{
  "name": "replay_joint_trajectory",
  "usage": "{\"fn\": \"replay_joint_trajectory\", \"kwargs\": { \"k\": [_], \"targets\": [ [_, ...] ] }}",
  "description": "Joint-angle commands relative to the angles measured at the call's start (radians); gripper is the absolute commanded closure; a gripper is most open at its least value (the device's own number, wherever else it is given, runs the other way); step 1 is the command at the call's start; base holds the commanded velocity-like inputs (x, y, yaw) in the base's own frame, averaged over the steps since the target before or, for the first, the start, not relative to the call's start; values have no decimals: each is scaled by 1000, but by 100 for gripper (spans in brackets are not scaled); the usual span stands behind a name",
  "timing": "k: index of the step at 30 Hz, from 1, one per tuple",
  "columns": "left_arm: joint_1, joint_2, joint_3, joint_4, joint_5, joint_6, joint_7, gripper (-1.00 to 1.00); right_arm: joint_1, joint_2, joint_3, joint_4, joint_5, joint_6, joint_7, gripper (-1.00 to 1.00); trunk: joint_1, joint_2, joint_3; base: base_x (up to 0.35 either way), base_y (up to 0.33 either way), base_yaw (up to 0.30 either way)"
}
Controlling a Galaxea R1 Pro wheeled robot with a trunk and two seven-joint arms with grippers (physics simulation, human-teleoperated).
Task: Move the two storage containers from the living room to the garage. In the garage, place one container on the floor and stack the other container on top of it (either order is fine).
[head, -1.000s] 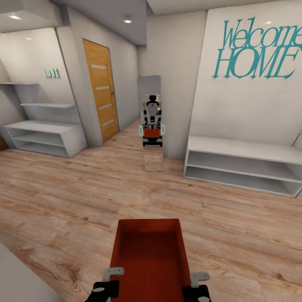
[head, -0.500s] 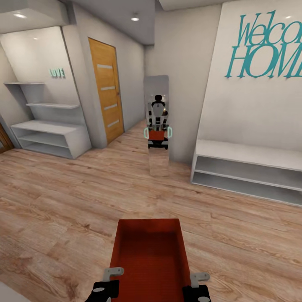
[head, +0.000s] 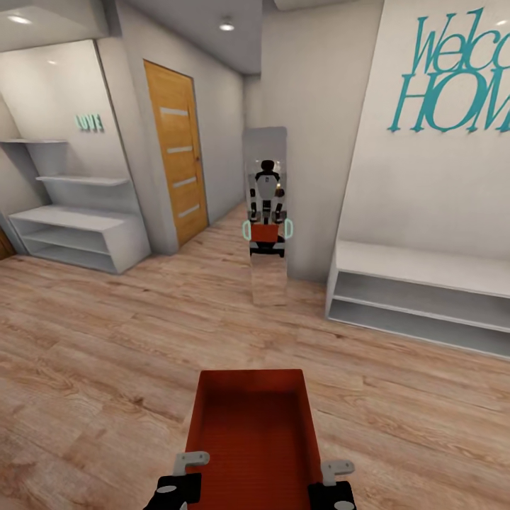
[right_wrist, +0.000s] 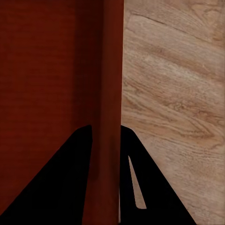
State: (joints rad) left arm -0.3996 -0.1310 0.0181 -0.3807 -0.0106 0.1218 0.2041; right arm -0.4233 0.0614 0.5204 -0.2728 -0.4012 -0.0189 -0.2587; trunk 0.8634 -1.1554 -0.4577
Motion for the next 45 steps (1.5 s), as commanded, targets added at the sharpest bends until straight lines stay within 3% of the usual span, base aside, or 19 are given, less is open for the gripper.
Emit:
{"fn": "replay_joint_trajectory", "kwargs": {
  "k": [1,8,27,45],
  "targets": [
    [1,-1,-63,0,9,6,5,100,-2,0,5,1,-5,-4,-5,100,1,-1,-1,322,0,0],
    [1,-1,-63,0,9,6,5,100,-2,0,5,2,-4,-3,-5,100,1,-1,-1,322,0,65],
    [1,-3,-63,-1,9,6,5,100,-2,0,5,1,-2,-4,-5,100,1,-1,-1,322,0,261],
    [1,-3,-63,-1,9,6,5,100,-2,0,6,2,-2,-3,-5,100,1,-1,-1,322,0,99]
  ]
}}
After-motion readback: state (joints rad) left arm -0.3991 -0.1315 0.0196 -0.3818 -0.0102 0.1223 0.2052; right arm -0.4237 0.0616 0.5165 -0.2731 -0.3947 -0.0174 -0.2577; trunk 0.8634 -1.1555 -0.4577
